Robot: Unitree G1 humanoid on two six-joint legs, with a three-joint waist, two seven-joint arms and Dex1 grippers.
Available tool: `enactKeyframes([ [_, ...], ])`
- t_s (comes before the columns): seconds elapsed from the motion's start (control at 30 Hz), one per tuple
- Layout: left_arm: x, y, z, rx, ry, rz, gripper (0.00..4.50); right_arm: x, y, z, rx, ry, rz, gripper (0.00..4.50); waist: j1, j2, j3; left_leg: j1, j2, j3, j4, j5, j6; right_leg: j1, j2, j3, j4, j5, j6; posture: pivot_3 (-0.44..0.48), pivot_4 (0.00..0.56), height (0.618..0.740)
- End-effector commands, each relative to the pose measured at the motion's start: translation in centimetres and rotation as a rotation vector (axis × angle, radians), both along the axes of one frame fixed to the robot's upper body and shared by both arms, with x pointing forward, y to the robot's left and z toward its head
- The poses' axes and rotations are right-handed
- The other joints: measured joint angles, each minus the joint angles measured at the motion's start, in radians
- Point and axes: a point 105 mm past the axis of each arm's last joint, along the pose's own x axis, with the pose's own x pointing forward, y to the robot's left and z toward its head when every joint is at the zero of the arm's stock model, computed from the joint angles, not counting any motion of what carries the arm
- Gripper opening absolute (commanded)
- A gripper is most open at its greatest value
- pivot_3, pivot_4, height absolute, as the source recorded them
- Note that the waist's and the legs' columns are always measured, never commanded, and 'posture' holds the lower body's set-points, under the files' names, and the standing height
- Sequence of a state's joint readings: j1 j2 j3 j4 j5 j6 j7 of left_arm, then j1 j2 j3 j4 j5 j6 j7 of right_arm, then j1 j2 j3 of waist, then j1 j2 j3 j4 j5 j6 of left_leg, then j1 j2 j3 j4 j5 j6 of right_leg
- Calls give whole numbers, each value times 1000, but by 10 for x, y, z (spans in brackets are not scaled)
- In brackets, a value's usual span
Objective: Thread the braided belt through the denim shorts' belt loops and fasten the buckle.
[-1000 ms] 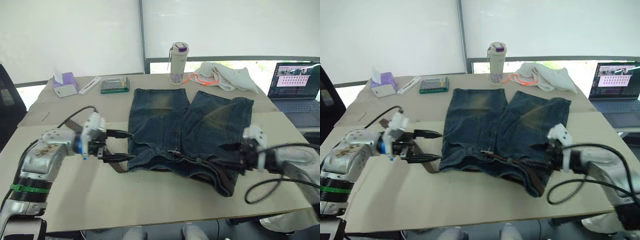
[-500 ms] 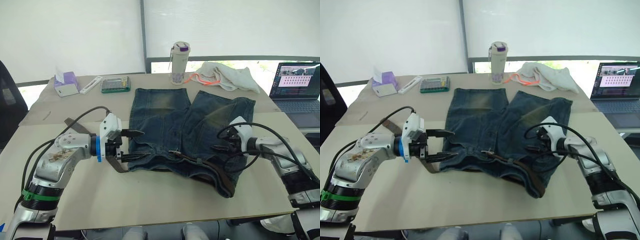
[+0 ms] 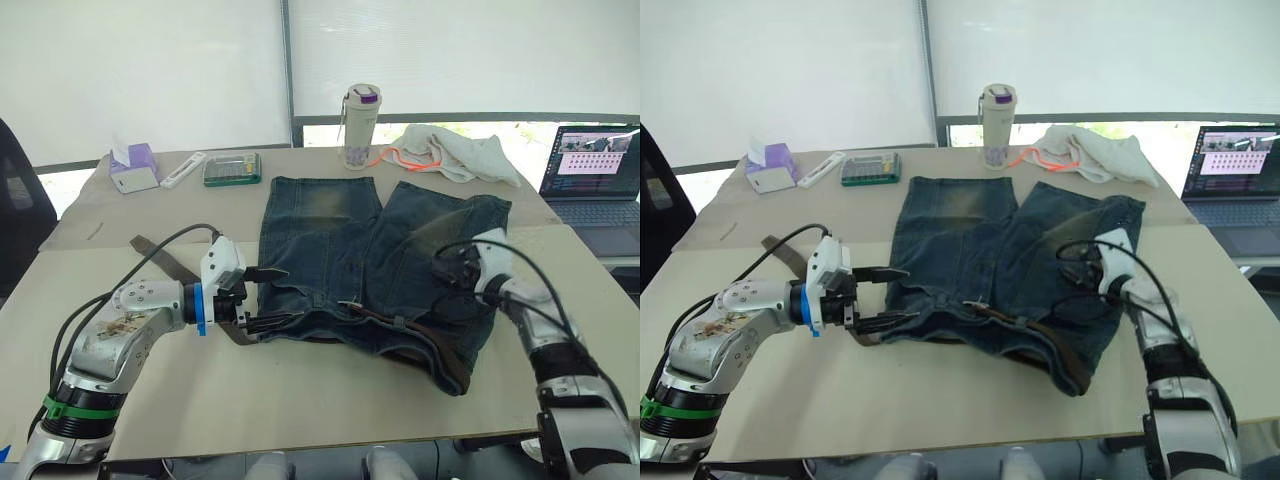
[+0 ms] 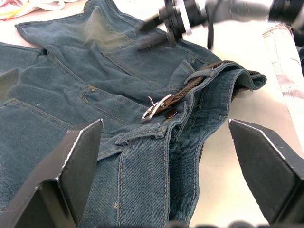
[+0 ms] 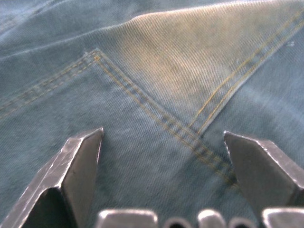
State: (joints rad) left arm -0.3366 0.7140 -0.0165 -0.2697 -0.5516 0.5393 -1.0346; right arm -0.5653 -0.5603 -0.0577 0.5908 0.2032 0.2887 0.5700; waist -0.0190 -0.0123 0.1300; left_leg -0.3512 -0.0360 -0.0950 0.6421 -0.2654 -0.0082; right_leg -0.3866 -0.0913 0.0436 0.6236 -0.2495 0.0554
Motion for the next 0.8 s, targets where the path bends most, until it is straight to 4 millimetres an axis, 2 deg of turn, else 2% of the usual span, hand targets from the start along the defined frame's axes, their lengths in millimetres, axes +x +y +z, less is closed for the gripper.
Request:
enactKeyframes([
  [0.03,-2,-1,11,-3,-49,-19,4478,-18,9,-27,18,179,68,4454,-2,-1,-1,0,0,0,0,0,0,0,1,0,0,0,0,0,150,740],
  [0.13,-2,-1,11,0,-50,-22,4478,-27,10,-38,37,264,65,4454,-2,-2,-3,1,1,-1,0,0,0,0,1,-1,0,0,0,0,150,740],
  [0.23,-2,-2,11,-1,-51,-25,4500,-30,6,-46,14,310,49,3801,-2,-5,-5,1,1,-1,0,0,0,1,2,-1,0,0,0,0,150,740],
  [0.4,-1,-3,12,-4,-56,-24,4500,-28,7,-47,-12,317,47,2026,-2,-9,-7,3,2,-1,0,0,0,2,2,-1,0,0,0,0,150,740],
  [0.6,-1,-2,12,-11,-63,-5,4500,-13,13,-39,-41,244,34,70,-15,-12,-10,4,2,-1,0,0,0,2,3,-1,0,0,-1,0,150,740],
  [0.8,3,0,12,-25,-79,33,4500,11,37,-21,88,169,-27,25,-40,-14,-10,6,3,-1,0,0,0,2,3,1,0,0,-1,0,150,740],
])
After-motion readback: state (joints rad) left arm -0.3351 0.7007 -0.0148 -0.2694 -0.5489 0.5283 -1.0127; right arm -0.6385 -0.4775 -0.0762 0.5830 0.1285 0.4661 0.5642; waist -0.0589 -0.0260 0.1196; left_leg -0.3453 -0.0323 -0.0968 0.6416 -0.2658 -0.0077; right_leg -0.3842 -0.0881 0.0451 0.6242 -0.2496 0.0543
